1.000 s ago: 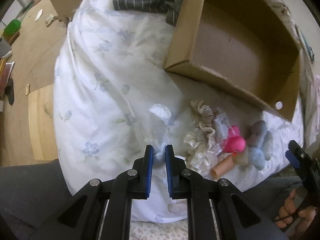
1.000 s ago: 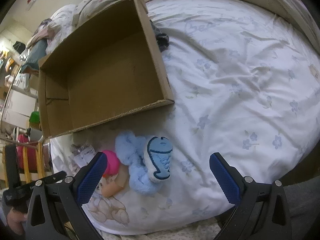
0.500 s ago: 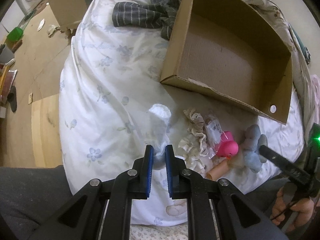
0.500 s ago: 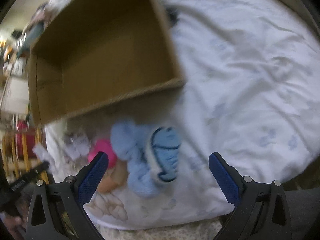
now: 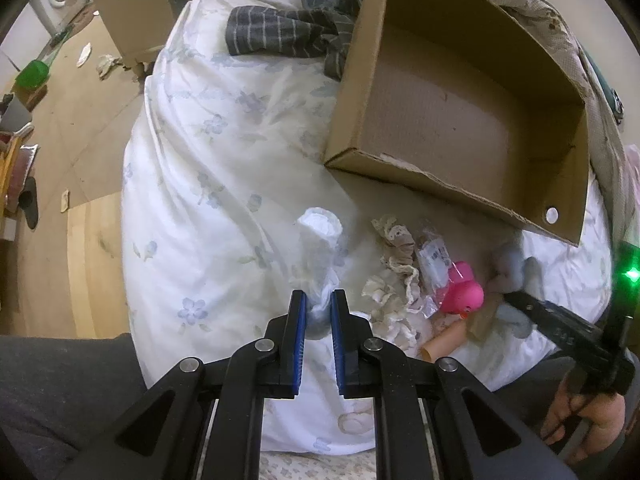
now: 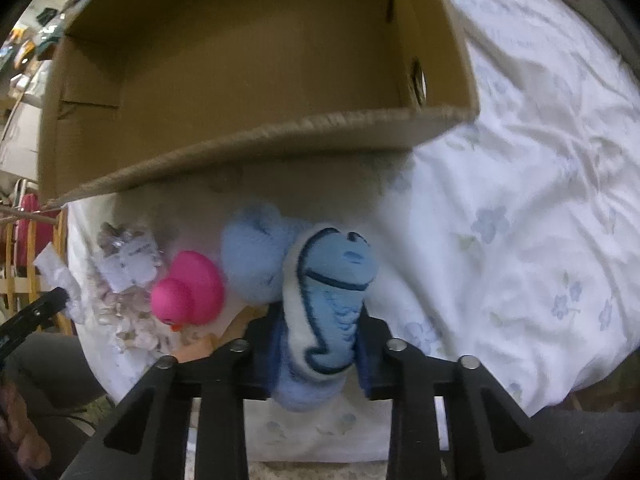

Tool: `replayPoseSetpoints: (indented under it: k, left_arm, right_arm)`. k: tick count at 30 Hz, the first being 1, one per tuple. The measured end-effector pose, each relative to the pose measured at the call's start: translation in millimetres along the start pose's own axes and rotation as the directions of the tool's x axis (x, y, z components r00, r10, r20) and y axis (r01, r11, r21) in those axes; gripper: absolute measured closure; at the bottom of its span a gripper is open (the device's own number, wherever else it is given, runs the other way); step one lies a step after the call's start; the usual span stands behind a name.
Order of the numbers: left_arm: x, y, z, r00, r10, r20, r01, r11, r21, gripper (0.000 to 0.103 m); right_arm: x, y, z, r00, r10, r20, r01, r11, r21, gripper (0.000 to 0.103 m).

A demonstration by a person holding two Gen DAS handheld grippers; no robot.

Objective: Organize soft objects
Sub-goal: 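Lift the white tissue and light-blue plush and carry both over the box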

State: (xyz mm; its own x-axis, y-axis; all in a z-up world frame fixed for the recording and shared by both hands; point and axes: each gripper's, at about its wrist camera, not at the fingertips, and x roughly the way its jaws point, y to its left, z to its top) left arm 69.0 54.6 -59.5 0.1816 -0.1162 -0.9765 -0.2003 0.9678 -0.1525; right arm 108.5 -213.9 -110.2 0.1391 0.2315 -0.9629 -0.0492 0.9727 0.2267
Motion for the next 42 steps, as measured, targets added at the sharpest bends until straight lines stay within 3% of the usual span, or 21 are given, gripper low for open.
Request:
replayPoseSetpoints:
  k: [9,21,25,35,42]
  left_arm:
    - [-8.3,4.0,1.4,0.998,0.025,0.05,-0.024,0.999,-0.021,0.092]
    - [-16.0,-1.2,-4.2,0.994,0.062,0.087,-0.062,0.998,0.001,0.092]
    - [-31.5,-1.4,-3.8,0.993,0.039,0.114,-0.038,0.999,-0.014,0.092]
    - [-98.3,-36.6,29.3,0.965,-0.007,0.261,-0.021,0.995,0.103,0.092]
    - [-107.1,-61.8,61.8,0.961,-0.056,0.271,0.011,0.986,0.166,0.091]
  right_arm:
    - [-35.2,-0.9,-17.4,0.991,0.102,0.09,-0.104,0.994,0.016,0.075]
    - [-65.2,11.5,-26.0,0.974,0.162,0.156,-0.157,0.986,-0.049,0.075]
    - [-79.3,14.5,-28.0,0.966,0.186,0.177,-0.176,0.982,-0.074,0.075]
    - [-136.9,26.5,-10.9,0.919,0.273,0.283,-0.243,0.96,-0.137,0.075]
    - [-164.3,36.1,29.7,0.889,0.289,0.355,-0.243,0.955,-0.168,0.075]
